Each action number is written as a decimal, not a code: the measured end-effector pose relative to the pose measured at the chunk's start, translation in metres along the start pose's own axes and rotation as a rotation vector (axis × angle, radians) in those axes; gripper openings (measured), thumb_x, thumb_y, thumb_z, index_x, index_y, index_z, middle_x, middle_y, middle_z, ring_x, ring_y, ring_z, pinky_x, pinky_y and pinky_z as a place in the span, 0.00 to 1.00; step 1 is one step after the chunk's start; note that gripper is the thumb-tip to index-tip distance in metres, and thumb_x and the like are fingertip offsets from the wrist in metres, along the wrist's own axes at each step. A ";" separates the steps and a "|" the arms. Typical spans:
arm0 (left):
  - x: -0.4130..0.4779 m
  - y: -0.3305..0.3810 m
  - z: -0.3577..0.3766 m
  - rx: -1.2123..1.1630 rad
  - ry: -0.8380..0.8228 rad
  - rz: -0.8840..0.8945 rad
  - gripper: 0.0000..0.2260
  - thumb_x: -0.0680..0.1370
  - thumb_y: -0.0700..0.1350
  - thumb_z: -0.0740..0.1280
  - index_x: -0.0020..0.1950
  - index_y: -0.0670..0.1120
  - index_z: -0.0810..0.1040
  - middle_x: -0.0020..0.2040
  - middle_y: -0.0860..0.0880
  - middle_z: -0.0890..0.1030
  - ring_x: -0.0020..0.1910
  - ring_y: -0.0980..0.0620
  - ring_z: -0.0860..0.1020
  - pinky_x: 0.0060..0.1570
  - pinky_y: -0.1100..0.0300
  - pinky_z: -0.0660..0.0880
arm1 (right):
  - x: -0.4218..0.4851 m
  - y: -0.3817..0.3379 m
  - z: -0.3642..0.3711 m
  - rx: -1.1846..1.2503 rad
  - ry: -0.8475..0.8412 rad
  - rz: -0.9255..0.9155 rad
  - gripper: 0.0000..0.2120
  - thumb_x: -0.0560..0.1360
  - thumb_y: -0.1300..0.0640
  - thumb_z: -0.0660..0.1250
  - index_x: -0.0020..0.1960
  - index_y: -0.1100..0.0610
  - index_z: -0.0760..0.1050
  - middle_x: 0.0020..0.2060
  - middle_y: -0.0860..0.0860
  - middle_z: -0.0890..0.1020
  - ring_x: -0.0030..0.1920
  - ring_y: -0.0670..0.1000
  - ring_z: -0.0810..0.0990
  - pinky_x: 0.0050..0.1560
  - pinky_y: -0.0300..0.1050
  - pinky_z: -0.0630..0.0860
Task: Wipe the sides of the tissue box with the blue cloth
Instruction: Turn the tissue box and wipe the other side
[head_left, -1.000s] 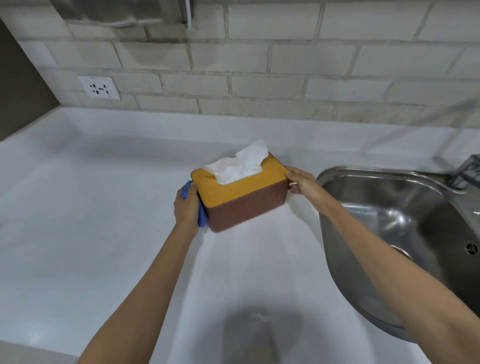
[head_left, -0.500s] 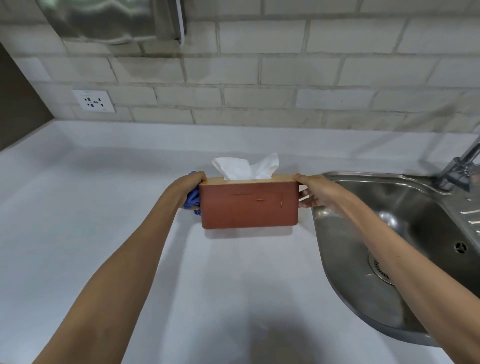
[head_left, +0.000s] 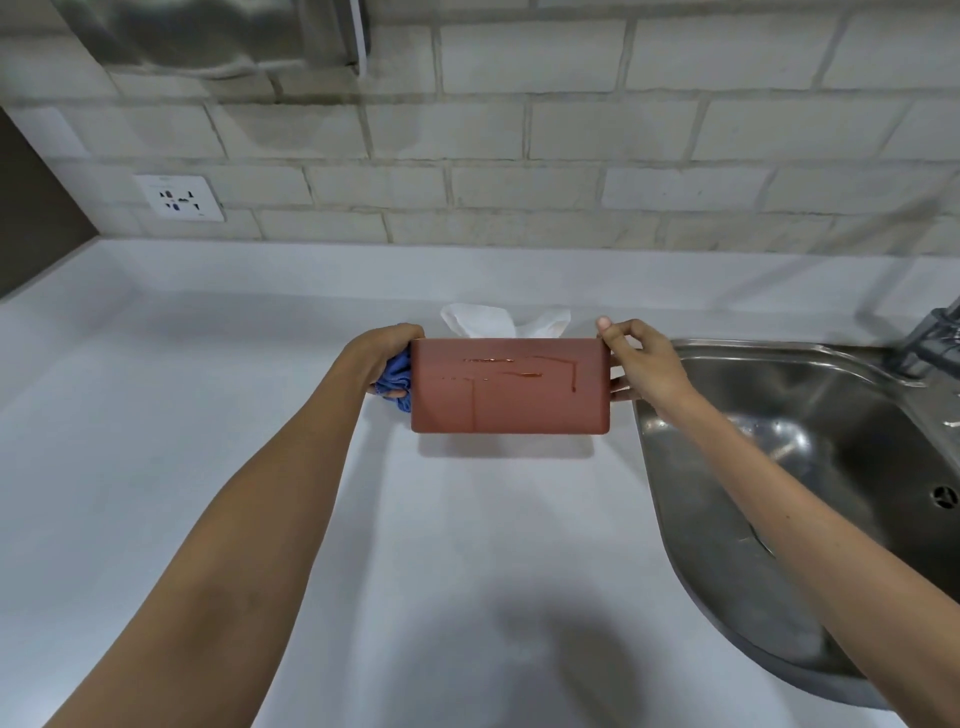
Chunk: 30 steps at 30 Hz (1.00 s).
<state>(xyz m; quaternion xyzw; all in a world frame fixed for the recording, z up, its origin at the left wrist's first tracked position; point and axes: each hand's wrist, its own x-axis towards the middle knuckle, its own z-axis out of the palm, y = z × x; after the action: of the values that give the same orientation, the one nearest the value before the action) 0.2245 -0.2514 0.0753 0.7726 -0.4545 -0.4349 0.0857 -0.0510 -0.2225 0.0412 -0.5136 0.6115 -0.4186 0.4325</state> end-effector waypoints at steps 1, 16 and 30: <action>0.001 0.001 -0.001 -0.002 -0.011 0.003 0.17 0.66 0.40 0.56 0.17 0.43 0.60 0.14 0.46 0.67 0.25 0.45 0.69 0.17 0.70 0.67 | 0.000 0.003 0.002 0.014 0.026 -0.038 0.14 0.74 0.39 0.63 0.41 0.50 0.73 0.39 0.52 0.81 0.36 0.56 0.82 0.40 0.51 0.81; 0.013 0.003 0.006 -0.284 -0.158 0.140 0.31 0.78 0.53 0.50 0.16 0.42 0.62 0.13 0.46 0.65 0.19 0.48 0.65 0.33 0.60 0.69 | 0.002 0.029 -0.017 -0.582 -0.220 -0.314 0.67 0.53 0.53 0.83 0.76 0.46 0.38 0.71 0.45 0.62 0.61 0.51 0.73 0.57 0.43 0.69; -0.001 -0.019 0.055 -0.554 0.302 0.740 0.22 0.82 0.50 0.54 0.76 0.48 0.58 0.74 0.45 0.66 0.71 0.54 0.65 0.71 0.63 0.61 | 0.020 0.029 -0.019 -0.420 -0.249 -0.342 0.55 0.53 0.59 0.81 0.70 0.46 0.51 0.62 0.46 0.68 0.60 0.51 0.73 0.61 0.43 0.72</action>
<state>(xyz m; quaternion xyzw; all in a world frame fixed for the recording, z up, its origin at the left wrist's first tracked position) 0.1948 -0.2251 0.0330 0.5618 -0.5483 -0.3630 0.5020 -0.0791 -0.2379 0.0164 -0.7348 0.5316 -0.2832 0.3118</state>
